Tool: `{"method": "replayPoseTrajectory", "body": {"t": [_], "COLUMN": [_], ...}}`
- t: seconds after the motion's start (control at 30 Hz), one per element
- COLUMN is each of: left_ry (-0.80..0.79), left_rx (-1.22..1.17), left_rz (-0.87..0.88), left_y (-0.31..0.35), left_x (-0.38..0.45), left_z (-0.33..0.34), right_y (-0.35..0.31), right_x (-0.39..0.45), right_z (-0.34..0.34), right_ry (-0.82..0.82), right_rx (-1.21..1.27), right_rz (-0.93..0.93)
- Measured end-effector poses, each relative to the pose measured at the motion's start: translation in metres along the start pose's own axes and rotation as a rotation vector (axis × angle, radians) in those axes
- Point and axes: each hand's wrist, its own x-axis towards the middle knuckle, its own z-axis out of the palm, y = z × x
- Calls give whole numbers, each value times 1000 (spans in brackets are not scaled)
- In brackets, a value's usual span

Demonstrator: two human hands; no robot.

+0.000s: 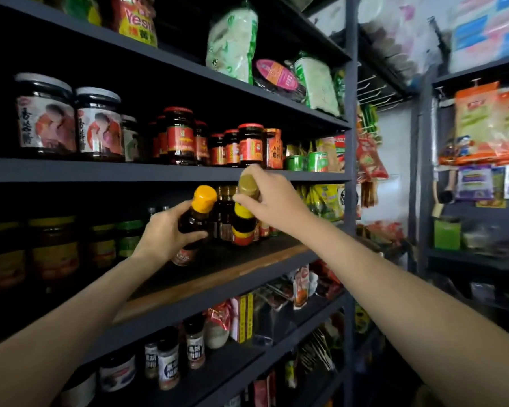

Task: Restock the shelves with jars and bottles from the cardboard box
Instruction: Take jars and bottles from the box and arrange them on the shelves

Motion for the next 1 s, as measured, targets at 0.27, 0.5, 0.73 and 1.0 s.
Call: {"method": "replayPoseTrajectory", "body": {"t": [0.27,0.5,0.73,1.0], "left_ry": [42,177,193,246], "left_rx": [31,-9,60,-45], "left_rz": [-206,-464,-630,-778], "left_y": [-8,5,-1,-18], "left_x": [48,87,97,102], "left_z": [58,110,123,123], "right_y": [76,143,164,173], "right_x": [19,62,94,80], "right_z": [56,94,140,193], "right_ry": [-127,-162,-175,-367], "right_rx": [-8,267,529,532], "right_rz": [-154,-125,-11,290]}}
